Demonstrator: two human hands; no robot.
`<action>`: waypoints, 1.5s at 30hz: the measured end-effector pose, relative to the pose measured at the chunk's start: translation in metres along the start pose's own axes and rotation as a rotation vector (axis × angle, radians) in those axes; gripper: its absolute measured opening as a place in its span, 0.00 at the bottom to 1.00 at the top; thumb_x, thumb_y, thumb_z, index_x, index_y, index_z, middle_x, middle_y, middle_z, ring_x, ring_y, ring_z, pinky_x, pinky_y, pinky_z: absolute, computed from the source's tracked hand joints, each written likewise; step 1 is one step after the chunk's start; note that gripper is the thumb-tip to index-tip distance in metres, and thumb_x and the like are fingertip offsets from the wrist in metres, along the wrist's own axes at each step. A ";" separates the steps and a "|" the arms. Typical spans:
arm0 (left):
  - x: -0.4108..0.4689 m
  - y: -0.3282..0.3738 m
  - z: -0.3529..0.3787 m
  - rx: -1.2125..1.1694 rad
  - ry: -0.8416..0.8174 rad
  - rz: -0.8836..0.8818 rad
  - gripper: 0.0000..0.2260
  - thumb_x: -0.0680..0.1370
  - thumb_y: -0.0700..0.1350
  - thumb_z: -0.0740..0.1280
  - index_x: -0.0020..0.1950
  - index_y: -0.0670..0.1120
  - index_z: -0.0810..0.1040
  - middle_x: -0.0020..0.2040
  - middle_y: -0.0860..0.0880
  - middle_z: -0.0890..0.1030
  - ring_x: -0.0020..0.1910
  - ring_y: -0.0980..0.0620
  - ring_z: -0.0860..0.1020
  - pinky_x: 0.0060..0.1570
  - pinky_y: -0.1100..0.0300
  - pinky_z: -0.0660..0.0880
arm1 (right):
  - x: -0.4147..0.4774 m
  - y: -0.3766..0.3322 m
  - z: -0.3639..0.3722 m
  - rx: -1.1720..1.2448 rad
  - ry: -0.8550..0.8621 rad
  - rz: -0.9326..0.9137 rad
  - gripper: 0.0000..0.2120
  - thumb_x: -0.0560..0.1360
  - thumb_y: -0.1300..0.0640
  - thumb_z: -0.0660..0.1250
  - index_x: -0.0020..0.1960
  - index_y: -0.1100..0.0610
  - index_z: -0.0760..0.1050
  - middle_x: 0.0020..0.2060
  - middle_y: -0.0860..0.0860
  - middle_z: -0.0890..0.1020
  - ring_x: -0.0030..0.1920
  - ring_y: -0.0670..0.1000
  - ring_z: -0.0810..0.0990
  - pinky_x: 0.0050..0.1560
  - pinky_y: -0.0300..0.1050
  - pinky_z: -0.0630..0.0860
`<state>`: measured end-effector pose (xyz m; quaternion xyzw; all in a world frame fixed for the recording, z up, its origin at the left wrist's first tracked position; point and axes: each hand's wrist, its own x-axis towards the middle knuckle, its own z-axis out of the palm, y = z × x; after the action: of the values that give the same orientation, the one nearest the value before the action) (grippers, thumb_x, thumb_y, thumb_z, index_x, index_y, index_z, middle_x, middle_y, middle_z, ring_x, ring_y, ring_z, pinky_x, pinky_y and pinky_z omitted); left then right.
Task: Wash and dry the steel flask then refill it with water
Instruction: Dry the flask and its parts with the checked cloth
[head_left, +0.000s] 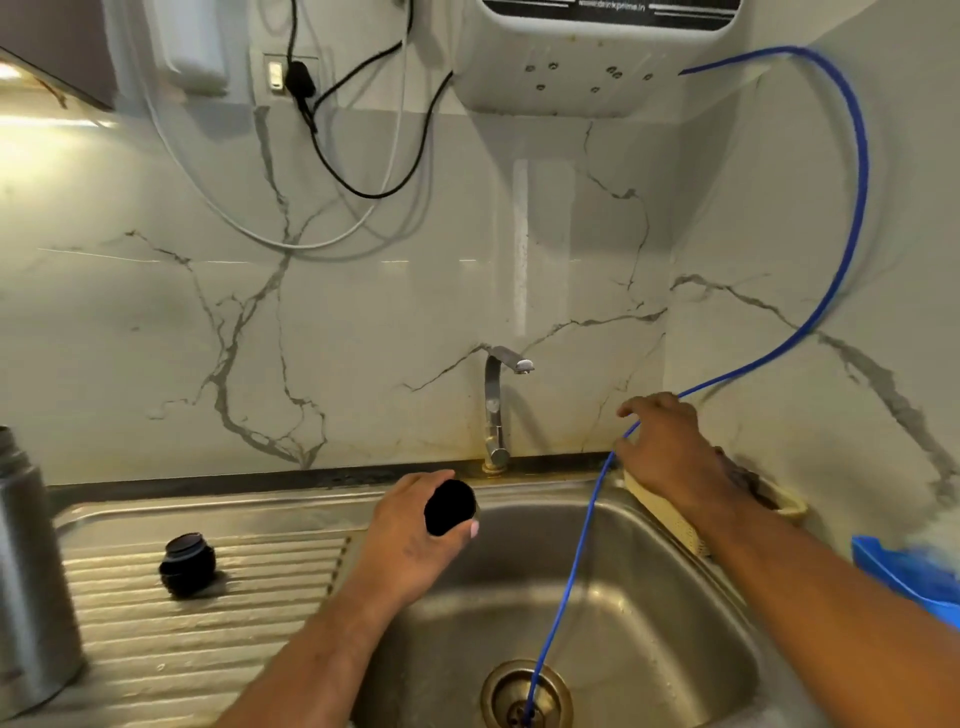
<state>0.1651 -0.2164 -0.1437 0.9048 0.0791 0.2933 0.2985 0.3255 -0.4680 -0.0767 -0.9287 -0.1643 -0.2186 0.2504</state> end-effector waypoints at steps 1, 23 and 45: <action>0.001 -0.001 -0.003 0.006 0.008 -0.023 0.31 0.73 0.59 0.75 0.75 0.56 0.70 0.69 0.55 0.74 0.65 0.56 0.72 0.65 0.60 0.72 | -0.011 -0.016 0.005 0.063 -0.015 -0.034 0.19 0.76 0.54 0.70 0.67 0.51 0.76 0.67 0.54 0.72 0.68 0.57 0.68 0.67 0.54 0.72; -0.046 -0.107 -0.107 0.276 0.216 -0.630 0.26 0.72 0.55 0.75 0.69 0.52 0.77 0.64 0.47 0.81 0.66 0.43 0.75 0.65 0.46 0.73 | -0.108 -0.079 0.074 0.519 -0.271 -0.301 0.10 0.80 0.55 0.69 0.59 0.45 0.79 0.47 0.42 0.78 0.43 0.43 0.77 0.43 0.31 0.71; -0.127 -0.047 -0.065 0.326 0.063 -0.170 0.22 0.80 0.49 0.68 0.74 0.51 0.71 0.70 0.50 0.75 0.71 0.48 0.69 0.71 0.51 0.66 | -0.156 -0.089 0.067 0.095 -0.301 -0.521 0.15 0.82 0.54 0.62 0.67 0.48 0.76 0.57 0.46 0.79 0.59 0.47 0.77 0.61 0.47 0.75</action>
<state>0.0256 -0.1868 -0.1898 0.9215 0.2110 0.2788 0.1691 0.1772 -0.3893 -0.1705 -0.8645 -0.4424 -0.1278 0.2017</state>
